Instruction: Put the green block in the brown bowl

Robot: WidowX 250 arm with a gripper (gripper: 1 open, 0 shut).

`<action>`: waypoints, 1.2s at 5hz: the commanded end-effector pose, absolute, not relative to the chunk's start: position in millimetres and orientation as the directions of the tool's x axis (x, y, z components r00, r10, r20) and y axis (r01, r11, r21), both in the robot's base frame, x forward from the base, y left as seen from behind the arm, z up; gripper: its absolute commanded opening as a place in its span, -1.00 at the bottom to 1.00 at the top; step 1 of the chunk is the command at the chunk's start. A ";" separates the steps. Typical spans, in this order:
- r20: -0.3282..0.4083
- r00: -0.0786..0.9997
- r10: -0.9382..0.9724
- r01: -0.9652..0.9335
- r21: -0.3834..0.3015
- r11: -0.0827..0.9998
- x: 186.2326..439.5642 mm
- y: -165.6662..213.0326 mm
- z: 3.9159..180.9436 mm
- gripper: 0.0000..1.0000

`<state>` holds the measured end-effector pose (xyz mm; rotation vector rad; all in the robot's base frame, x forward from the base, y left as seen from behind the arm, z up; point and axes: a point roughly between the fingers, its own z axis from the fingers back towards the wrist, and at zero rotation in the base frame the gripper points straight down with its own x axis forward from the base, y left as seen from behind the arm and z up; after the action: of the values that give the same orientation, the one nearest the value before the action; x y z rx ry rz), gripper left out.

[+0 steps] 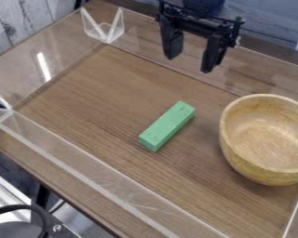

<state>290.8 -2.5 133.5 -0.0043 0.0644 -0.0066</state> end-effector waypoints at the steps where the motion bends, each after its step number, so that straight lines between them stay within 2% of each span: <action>1: -0.089 0.996 -0.014 0.014 0.001 1.000 285.6 -1.5 123.3 1.00; 2: -0.116 0.991 -0.065 0.066 0.009 0.998 270.2 1.3 109.0 1.00; 4: -0.116 0.989 -0.094 0.095 0.002 0.995 251.7 12.5 77.1 1.00; 6: -0.146 0.984 -0.101 0.101 -0.010 0.995 252.5 18.2 51.3 1.00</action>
<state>246.5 14.7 43.4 -0.0060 0.1845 -0.1123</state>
